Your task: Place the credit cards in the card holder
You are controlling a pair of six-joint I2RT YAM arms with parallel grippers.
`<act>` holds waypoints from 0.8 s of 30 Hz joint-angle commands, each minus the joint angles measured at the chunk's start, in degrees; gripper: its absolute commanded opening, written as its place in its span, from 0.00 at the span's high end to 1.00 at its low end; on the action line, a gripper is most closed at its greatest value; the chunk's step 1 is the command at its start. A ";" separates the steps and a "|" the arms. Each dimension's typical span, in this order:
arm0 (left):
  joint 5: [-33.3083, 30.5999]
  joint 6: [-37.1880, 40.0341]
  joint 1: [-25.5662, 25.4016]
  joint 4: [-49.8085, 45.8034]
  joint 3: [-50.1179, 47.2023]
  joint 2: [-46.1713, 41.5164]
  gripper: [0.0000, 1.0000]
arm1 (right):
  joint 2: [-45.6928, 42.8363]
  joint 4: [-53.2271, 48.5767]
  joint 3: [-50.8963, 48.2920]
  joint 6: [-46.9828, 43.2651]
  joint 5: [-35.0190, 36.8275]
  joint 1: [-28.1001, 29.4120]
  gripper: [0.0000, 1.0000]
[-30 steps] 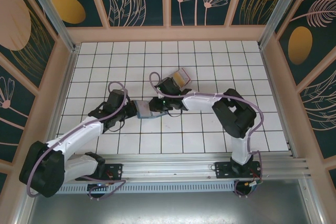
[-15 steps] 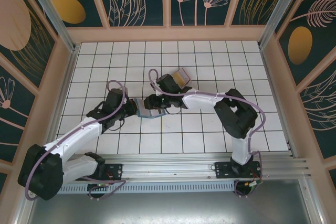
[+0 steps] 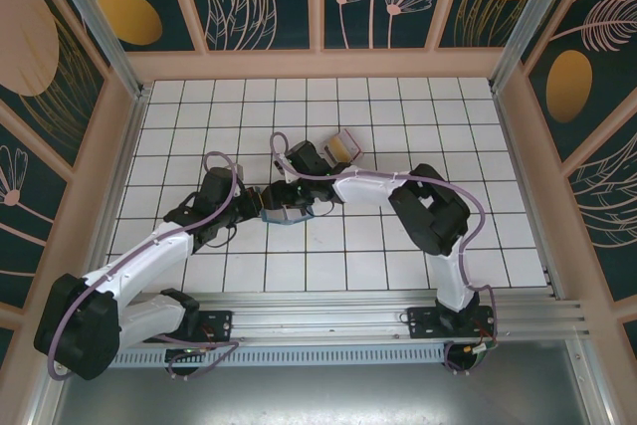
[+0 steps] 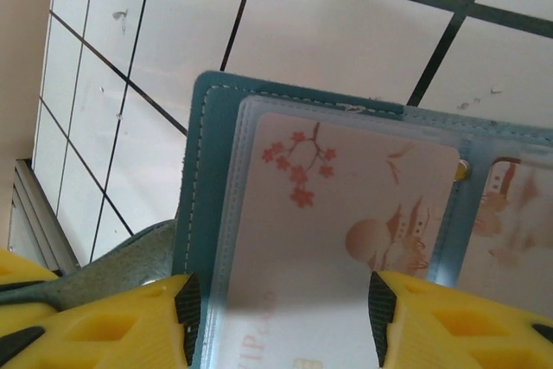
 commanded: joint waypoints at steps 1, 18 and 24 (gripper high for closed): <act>1.12 0.21 0.18 1.81 2.38 -0.06 1.00 | 1.39 -1.82 1.92 -1.29 -0.59 0.67 0.43; 0.25 0.74 0.19 0.42 2.98 0.52 1.00 | 0.37 -1.30 0.51 -1.04 -0.40 0.45 0.41; -0.72 0.34 0.18 0.38 2.03 -0.10 1.00 | -0.98 -0.47 -1.07 -0.78 -0.48 -0.38 0.41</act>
